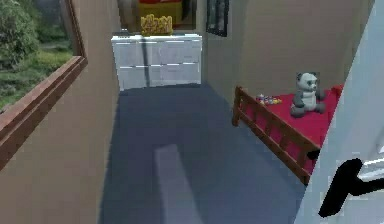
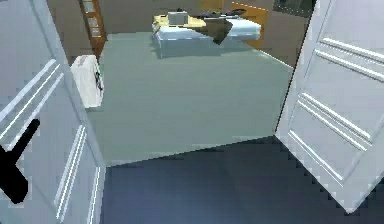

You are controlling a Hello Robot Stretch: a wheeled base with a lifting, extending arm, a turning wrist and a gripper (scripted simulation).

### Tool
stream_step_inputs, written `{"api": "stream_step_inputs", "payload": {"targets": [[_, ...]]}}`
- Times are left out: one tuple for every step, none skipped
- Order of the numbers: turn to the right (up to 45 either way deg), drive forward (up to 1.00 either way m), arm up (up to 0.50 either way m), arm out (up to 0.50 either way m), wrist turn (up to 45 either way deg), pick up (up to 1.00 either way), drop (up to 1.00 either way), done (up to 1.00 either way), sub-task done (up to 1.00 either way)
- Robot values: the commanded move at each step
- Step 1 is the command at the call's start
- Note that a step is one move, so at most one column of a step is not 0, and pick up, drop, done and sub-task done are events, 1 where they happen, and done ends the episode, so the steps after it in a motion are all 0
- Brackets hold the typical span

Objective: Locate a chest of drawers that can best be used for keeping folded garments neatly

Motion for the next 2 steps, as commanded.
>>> {"api": "stream_step_inputs", "payload": {"targets": [[0.0, 0.6, 0.0, 0.0, 0.0, 0.0, 0.0, 0.0, 0.0], [-12.0, 0.0, 0.0, 0.0, 0.0, 0.0, 0.0, 0.0, 0.0]]}}
